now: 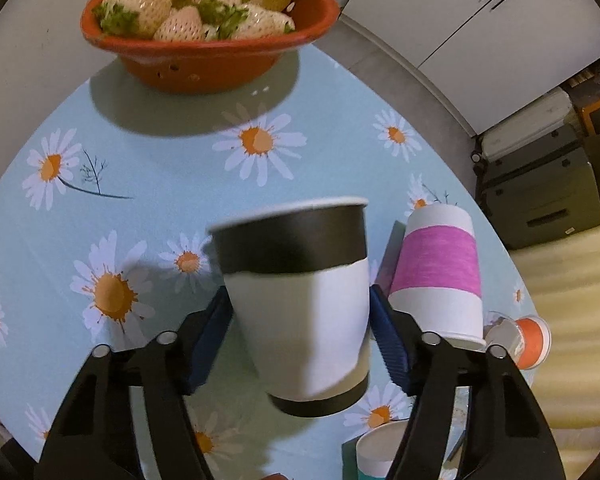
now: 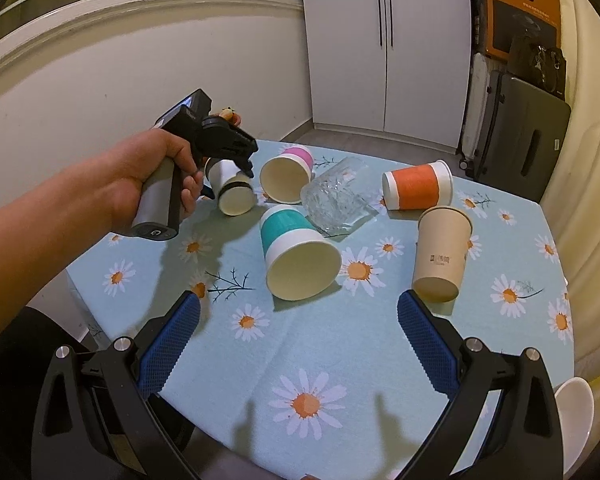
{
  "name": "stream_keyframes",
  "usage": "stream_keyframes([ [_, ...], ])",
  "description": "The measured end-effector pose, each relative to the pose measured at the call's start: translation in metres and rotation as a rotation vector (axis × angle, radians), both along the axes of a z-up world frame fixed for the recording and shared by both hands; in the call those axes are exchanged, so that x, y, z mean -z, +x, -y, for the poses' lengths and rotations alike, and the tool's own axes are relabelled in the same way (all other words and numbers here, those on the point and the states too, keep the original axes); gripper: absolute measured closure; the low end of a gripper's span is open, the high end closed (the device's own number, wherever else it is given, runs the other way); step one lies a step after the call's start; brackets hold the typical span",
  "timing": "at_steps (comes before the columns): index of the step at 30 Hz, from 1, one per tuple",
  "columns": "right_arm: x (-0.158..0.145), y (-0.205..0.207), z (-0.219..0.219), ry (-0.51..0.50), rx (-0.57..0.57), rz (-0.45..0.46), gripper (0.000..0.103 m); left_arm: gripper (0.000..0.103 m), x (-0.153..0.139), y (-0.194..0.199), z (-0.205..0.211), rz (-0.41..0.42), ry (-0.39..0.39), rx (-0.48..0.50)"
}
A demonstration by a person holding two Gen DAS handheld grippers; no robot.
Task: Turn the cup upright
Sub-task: 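Lift the black-and-white cup with the left gripper and rotate it upright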
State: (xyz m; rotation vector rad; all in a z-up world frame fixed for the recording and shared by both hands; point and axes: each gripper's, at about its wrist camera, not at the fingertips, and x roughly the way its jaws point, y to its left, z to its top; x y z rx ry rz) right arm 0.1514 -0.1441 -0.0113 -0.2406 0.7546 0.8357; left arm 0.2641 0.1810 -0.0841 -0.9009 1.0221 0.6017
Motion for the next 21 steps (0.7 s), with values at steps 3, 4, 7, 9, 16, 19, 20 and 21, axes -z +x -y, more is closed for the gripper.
stream_keyframes([
  [3, -0.001, 0.001, 0.003, 0.004, 0.006, -0.003, 0.005, 0.04, 0.0, -0.007, 0.001, 0.004, 0.006, 0.001],
  [4, -0.001, 0.002, 0.004, 0.009, 0.01, -0.006, 0.005, 0.04, -0.002, -0.011, 0.001, 0.008, 0.002, 0.004],
  [7, -0.002, 0.004, 0.007, 0.026, 0.02, -0.023, 0.005, 0.04, -0.008, -0.02, 0.005, 0.019, 0.006, 0.02],
  [9, -0.004, 0.004, 0.01, 0.04, 0.026, -0.034, 0.005, 0.04, -0.013, -0.026, 0.007, 0.026, 0.006, 0.037],
  [16, -0.021, 0.001, 0.021, 0.095, 0.04, -0.029, 0.005, 0.04, -0.031, -0.056, 0.045, 0.017, 0.043, 0.199],
  [19, -0.027, 0.0, 0.025, 0.117, 0.048, -0.054, 0.005, 0.04, -0.035, -0.068, 0.067, 0.009, 0.053, 0.278],
  [20, -0.028, 0.0, 0.026, 0.122, 0.049, -0.063, 0.005, 0.04, -0.036, -0.073, 0.075, 0.007, 0.055, 0.308],
  [21, -0.03, -0.001, 0.027, 0.127, 0.046, -0.071, 0.005, 0.04, -0.037, -0.075, 0.08, 0.007, 0.053, 0.326],
])
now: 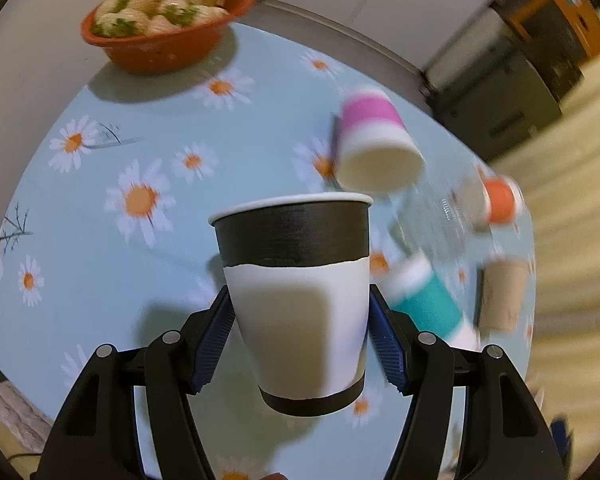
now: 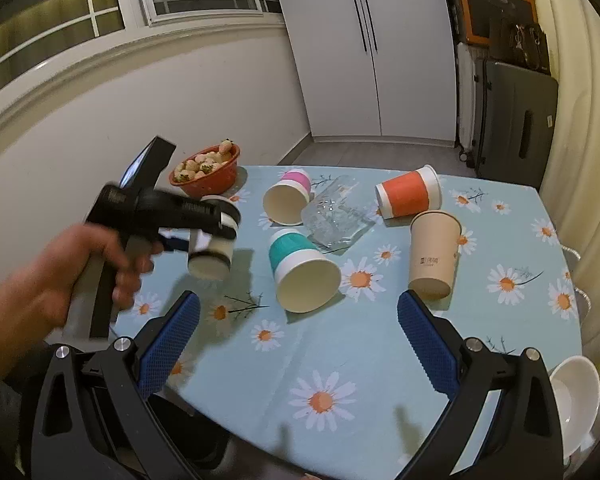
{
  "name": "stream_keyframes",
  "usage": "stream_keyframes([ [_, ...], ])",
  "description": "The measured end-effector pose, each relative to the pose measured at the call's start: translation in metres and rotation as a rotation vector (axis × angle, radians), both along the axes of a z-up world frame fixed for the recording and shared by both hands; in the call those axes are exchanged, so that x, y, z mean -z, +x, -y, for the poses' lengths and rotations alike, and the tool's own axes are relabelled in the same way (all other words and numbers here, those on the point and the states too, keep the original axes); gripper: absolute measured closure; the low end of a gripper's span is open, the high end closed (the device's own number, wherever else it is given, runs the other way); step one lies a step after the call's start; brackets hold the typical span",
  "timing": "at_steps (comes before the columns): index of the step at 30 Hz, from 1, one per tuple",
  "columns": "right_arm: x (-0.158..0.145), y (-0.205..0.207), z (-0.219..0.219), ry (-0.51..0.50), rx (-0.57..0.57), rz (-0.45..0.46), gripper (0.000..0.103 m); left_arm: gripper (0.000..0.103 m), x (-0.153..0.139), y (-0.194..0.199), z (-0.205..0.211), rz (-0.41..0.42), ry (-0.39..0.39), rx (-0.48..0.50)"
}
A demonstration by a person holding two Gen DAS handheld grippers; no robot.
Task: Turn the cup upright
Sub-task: 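Lift the black-and-white cup with the left gripper and rotate it upright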
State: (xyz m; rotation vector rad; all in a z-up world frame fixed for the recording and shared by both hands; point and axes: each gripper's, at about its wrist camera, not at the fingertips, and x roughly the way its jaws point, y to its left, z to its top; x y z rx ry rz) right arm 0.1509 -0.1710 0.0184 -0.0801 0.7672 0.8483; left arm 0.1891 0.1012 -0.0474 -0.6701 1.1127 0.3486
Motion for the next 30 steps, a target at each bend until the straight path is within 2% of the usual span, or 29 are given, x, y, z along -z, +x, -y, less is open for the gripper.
stream_keyframes([
  [10, 0.004, -0.012, 0.013, 0.01, -0.019, -0.094, 0.005, 0.04, 0.012, -0.036, 0.075, -0.037, 0.046, 0.226],
  [15, 0.015, -0.019, 0.019, -0.02, -0.008, -0.133, 0.005, 0.04, 0.024, -0.046, 0.089, -0.066, 0.07, 0.287],
  [22, 0.023, -0.029, 0.016, -0.054, -0.018, -0.137, 0.005, 0.039, 0.026, -0.054, 0.106, -0.086, 0.136, 0.355],
  [26, 0.024, -0.031, 0.011, -0.071, -0.025, -0.133, 0.005, 0.025, 0.027, -0.056, 0.11, -0.096, 0.144, 0.373],
  [30, 0.023, -0.033, 0.01, -0.075, -0.029, -0.132, 0.005, 0.024, 0.024, -0.057, 0.111, -0.087, 0.154, 0.381],
])
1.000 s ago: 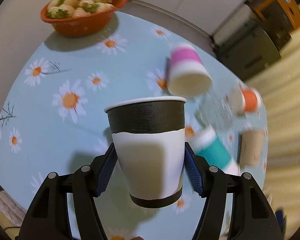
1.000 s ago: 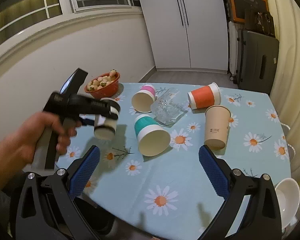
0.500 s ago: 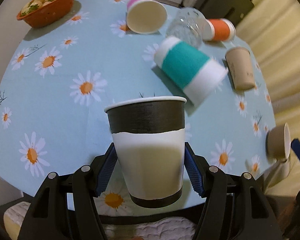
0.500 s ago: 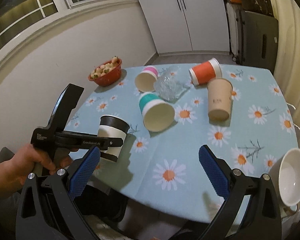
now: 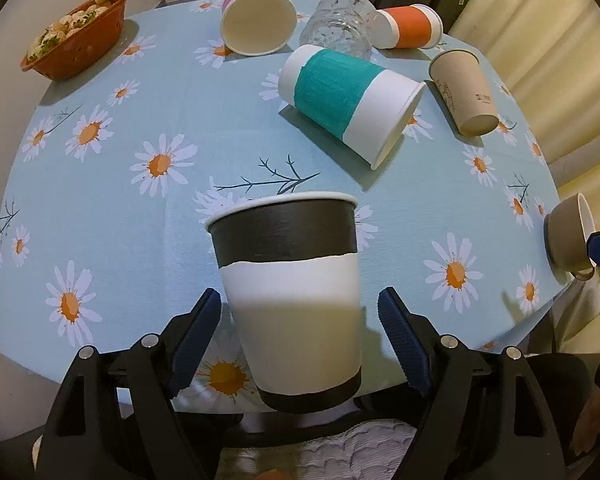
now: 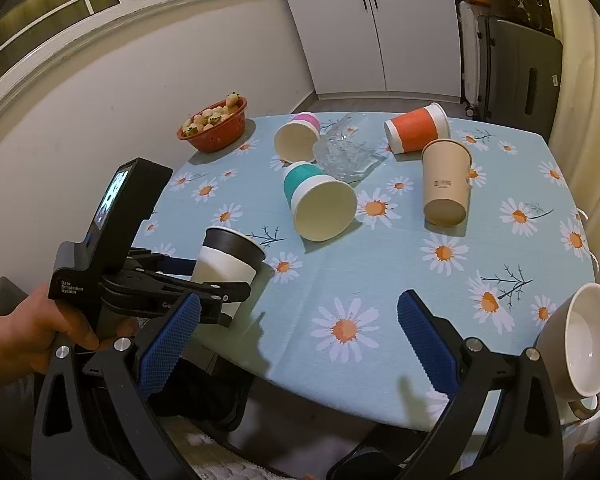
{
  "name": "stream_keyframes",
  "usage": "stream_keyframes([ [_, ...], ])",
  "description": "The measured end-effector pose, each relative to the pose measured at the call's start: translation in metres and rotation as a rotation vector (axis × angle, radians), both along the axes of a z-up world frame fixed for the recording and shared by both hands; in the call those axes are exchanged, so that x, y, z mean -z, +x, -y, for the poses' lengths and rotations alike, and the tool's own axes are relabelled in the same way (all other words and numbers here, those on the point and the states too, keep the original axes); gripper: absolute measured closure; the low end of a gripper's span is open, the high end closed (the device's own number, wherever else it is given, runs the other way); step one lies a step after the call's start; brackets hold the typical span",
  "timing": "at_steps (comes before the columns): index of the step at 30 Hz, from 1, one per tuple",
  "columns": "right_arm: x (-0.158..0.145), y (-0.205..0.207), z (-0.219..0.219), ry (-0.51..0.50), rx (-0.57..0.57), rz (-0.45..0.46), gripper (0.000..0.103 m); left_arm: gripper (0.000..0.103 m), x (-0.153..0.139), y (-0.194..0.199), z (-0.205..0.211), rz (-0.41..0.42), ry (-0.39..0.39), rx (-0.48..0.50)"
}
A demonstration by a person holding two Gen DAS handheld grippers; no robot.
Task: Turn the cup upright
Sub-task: 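Lift the black-and-white cup with the left gripper and rotate it upright, then grasp the upright cup with the right gripper while the left gripper holds it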
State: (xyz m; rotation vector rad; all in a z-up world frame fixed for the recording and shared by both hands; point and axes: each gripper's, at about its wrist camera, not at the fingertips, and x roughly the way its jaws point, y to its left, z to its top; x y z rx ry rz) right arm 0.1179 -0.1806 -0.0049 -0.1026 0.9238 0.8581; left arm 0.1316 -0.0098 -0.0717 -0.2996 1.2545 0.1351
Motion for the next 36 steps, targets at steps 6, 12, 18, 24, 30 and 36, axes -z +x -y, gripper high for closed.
stream_keyframes([
  [6, -0.004, -0.002, -0.003, 0.002, -0.006, 0.004, 0.005, 0.024, -0.008, -0.004, -0.005, 0.019, -0.004, -0.005],
  [12, -0.015, -0.004, -0.01, 0.022, -0.024, -0.009, 0.005, 0.024, -0.028, -0.015, -0.015, 0.059, -0.023, -0.001],
  [18, -0.02, 0.006, -0.03, 0.055, -0.051, -0.087, 0.005, 0.024, -0.045, -0.044, -0.039, 0.117, -0.052, -0.041],
  [24, 0.0, 0.02, -0.076, 0.009, -0.104, -0.239, 0.005, 0.024, -0.05, -0.085, -0.06, 0.167, -0.088, -0.104],
  [30, 0.032, 0.032, -0.115, -0.066, -0.132, -0.398, 0.011, 0.024, -0.042, -0.12, -0.07, 0.215, -0.148, -0.164],
  [36, 0.05, 0.037, -0.146, -0.206, -0.115, -0.397, 0.016, 0.024, -0.032, -0.142, -0.075, 0.265, -0.229, -0.213],
])
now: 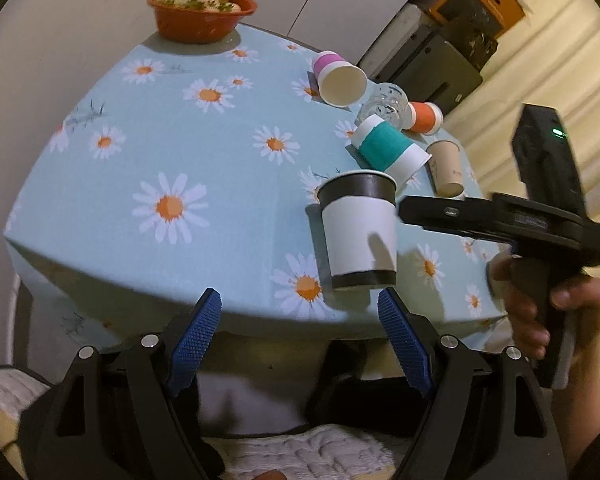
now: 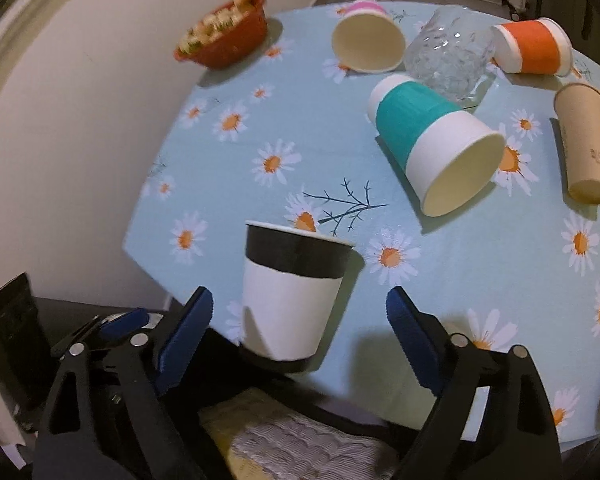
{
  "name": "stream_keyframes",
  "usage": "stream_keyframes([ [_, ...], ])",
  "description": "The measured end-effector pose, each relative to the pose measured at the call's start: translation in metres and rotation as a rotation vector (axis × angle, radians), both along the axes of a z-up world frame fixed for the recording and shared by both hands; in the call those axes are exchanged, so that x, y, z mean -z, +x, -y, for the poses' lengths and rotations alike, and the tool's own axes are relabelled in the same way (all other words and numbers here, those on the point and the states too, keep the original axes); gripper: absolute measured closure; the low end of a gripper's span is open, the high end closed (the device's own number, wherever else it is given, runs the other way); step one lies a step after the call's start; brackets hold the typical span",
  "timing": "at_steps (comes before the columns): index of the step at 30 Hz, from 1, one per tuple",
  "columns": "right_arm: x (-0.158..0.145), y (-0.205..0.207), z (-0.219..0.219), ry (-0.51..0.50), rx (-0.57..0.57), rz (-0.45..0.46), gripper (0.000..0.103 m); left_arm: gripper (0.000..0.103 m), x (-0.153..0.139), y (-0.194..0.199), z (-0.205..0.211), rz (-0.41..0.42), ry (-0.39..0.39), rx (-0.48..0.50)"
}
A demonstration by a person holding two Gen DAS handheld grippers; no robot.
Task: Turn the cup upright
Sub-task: 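Grasp the upright cup with the right gripper while the left gripper holds it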
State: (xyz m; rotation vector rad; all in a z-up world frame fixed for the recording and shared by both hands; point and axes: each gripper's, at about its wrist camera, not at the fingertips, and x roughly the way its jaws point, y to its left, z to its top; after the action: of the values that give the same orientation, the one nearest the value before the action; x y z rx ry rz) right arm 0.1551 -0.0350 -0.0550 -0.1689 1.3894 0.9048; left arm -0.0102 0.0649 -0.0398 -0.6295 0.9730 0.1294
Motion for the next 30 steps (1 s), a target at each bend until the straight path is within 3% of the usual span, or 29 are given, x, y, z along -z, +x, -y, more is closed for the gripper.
stream_keyframes([
  [4, 0.015, 0.002, -0.018, -0.055, -0.007, -0.041, 0.017, 0.024, 0.01, -0.008, -0.004, 0.011, -0.046, -0.022],
  [7, 0.025, 0.004, -0.027, -0.089, 0.001, -0.066, 0.025, 0.024, 0.013, -0.013, -0.009, 0.022, -0.059, -0.037],
  [13, 0.039, 0.005, -0.037, -0.12, 0.012, -0.113, 0.03, 0.024, 0.014, -0.018, -0.014, 0.043, -0.087, -0.036],
  [16, 0.041, 0.004, -0.039, -0.134, 0.009, -0.112, 0.036, 0.024, 0.014, -0.019, -0.013, 0.049, -0.089, -0.026],
  [24, 0.018, 0.002, -0.026, -0.103, 0.032, -0.035, 0.038, 0.024, 0.014, -0.018, -0.016, 0.055, -0.096, -0.031],
  [30, -0.016, -0.003, 0.009, -0.001, 0.089, 0.11, 0.038, 0.024, 0.01, -0.01, -0.017, 0.068, -0.091, -0.034],
])
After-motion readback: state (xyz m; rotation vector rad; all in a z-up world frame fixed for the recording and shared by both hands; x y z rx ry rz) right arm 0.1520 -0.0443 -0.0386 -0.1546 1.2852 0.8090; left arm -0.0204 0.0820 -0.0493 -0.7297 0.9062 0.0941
